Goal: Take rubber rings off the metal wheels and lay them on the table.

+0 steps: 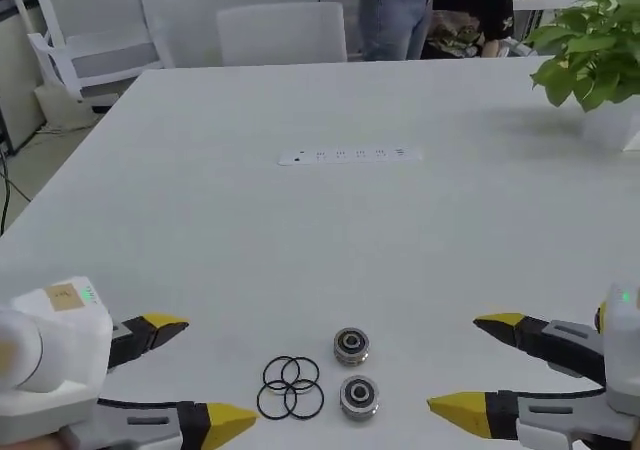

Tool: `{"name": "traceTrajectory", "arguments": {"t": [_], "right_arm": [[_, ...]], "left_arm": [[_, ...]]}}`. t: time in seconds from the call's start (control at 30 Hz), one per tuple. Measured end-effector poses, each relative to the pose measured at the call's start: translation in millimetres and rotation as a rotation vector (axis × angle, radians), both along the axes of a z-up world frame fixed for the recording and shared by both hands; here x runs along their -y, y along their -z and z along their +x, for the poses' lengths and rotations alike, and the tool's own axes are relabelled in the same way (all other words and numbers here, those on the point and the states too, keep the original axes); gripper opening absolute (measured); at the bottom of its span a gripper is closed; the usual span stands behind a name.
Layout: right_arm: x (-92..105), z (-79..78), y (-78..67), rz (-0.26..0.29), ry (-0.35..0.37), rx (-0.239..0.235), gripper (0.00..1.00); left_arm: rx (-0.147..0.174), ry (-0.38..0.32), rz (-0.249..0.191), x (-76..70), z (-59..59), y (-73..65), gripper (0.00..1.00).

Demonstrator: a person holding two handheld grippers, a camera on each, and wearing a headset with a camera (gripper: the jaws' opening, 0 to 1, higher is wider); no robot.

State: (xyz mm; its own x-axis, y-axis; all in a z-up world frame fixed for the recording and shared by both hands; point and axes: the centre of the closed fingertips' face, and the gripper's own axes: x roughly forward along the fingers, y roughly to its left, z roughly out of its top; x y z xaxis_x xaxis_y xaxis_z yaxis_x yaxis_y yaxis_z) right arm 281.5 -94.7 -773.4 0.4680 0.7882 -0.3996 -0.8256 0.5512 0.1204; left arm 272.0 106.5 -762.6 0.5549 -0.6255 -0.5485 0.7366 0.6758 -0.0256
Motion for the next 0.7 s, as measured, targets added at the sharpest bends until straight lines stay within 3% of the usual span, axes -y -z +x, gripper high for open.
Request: {"name": "traceTrajectory", "arguments": {"t": [0.7], "right_arm": [[-1.6,-2.3,1.6,-0.034,-0.008,0.011,0.7]], "left_arm": [[0.008,-0.031,-0.001,-2.4,-1.7,-0.4,0.75]]}}
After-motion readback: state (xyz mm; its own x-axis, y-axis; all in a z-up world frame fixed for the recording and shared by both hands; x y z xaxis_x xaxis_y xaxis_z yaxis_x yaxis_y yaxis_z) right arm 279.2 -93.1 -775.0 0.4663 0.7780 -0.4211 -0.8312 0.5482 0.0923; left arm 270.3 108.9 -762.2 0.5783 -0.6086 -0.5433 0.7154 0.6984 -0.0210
